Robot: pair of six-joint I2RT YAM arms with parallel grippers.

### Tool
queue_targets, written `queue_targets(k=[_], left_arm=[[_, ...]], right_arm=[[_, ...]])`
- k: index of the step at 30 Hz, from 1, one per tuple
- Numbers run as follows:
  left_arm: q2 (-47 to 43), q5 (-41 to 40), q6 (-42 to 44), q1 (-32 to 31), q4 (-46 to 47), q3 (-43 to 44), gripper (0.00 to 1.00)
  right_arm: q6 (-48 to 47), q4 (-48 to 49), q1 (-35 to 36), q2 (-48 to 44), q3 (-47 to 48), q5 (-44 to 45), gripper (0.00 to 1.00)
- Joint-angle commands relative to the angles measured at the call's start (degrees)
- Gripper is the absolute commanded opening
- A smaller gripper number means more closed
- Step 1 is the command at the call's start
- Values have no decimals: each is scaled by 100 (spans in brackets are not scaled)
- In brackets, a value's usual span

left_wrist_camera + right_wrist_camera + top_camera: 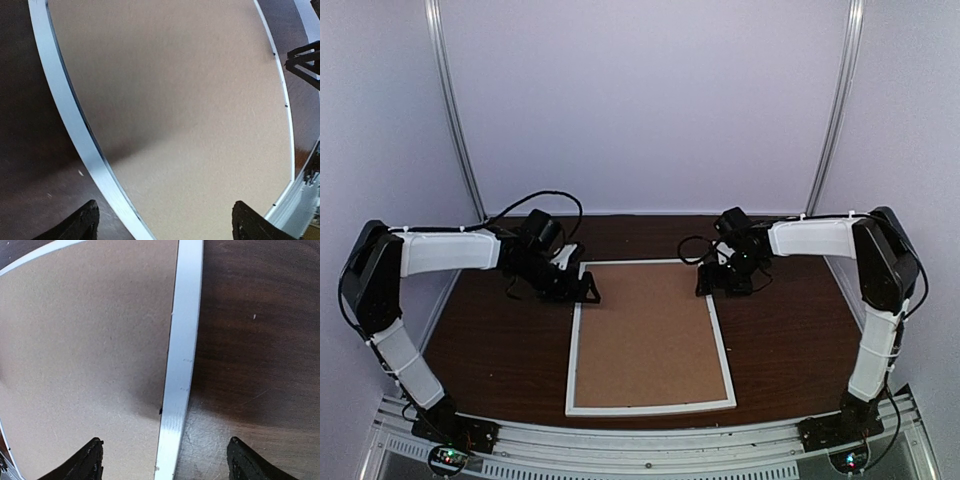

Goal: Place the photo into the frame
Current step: Press the fastener onto the backboard.

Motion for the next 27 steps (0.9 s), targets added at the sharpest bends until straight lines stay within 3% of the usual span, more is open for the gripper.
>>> queue_targets(k=[1, 7, 15, 27], left_arm=[[263, -1080, 1172, 60, -254, 797, 95], [1131, -526, 1496, 397, -145, 1901, 96], [2606, -476, 2346, 541, -203, 3409, 96], [3651, 355, 2369, 685, -102, 4340, 95]], right_arm=[[-189, -206, -139, 42, 245, 29, 85], [-308, -246, -186, 214, 488, -110, 85], [-423, -245, -214, 490, 757, -424, 85], [-359, -182, -215, 683, 787, -524, 85]])
